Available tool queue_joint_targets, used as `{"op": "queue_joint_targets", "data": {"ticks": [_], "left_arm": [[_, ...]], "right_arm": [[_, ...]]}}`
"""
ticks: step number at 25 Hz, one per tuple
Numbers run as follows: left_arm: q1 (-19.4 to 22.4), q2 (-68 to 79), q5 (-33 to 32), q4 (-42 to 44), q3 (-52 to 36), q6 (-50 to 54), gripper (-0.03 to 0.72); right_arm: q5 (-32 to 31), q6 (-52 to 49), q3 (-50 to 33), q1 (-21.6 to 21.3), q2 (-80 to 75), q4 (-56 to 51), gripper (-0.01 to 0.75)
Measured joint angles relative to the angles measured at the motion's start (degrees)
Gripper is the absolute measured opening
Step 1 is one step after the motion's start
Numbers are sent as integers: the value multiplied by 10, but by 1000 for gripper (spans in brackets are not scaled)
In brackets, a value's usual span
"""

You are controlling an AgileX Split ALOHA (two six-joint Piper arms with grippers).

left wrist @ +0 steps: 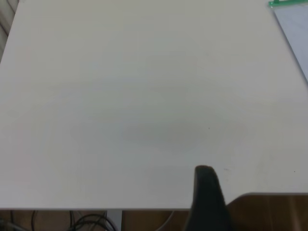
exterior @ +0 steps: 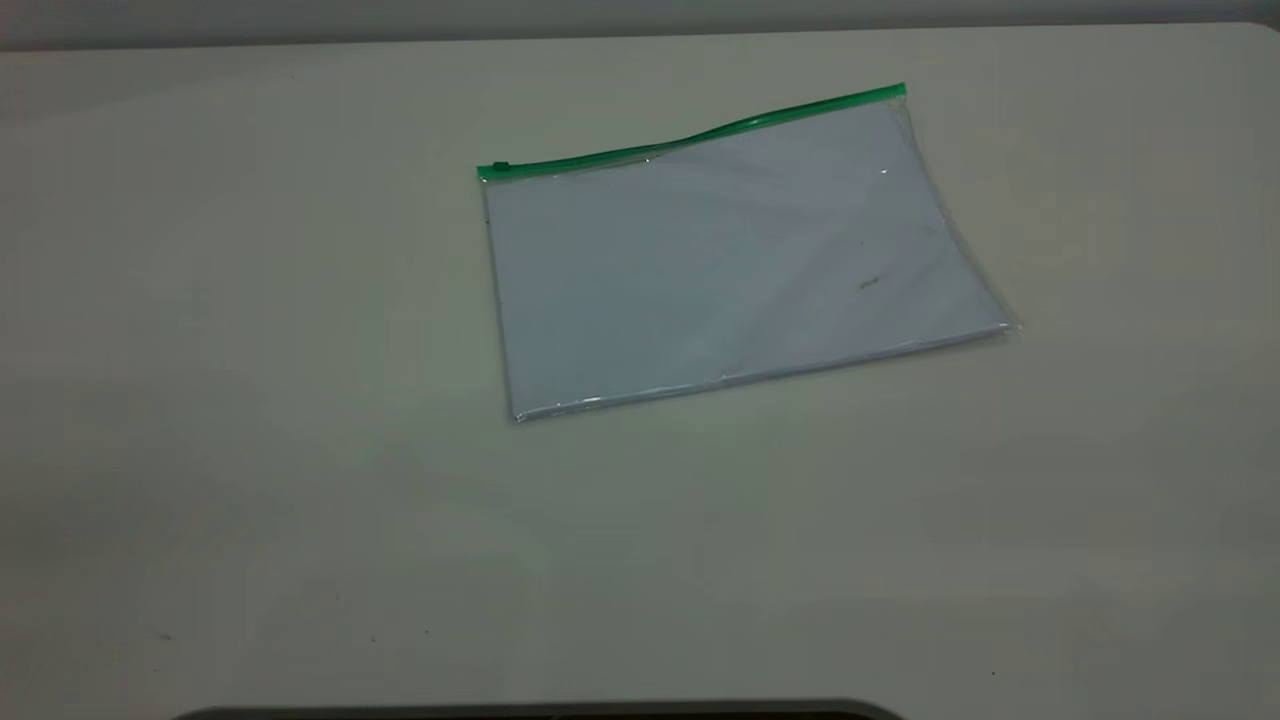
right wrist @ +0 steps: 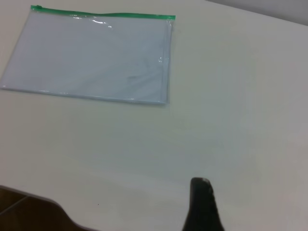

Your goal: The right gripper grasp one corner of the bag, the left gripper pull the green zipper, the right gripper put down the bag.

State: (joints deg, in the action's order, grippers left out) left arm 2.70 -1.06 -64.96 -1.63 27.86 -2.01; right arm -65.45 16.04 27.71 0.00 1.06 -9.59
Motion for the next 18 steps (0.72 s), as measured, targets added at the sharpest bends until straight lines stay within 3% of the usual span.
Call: {"op": "queue_joint_targets", "data": {"ticks": [11,18], "left_arm": [[0,0,0,0,0,0,586],[0,0,0,0,0,0,586]], "right_arm": [[0,-4,0,0,0,1,578],[2,-109,0,0,0,71,578]]}}
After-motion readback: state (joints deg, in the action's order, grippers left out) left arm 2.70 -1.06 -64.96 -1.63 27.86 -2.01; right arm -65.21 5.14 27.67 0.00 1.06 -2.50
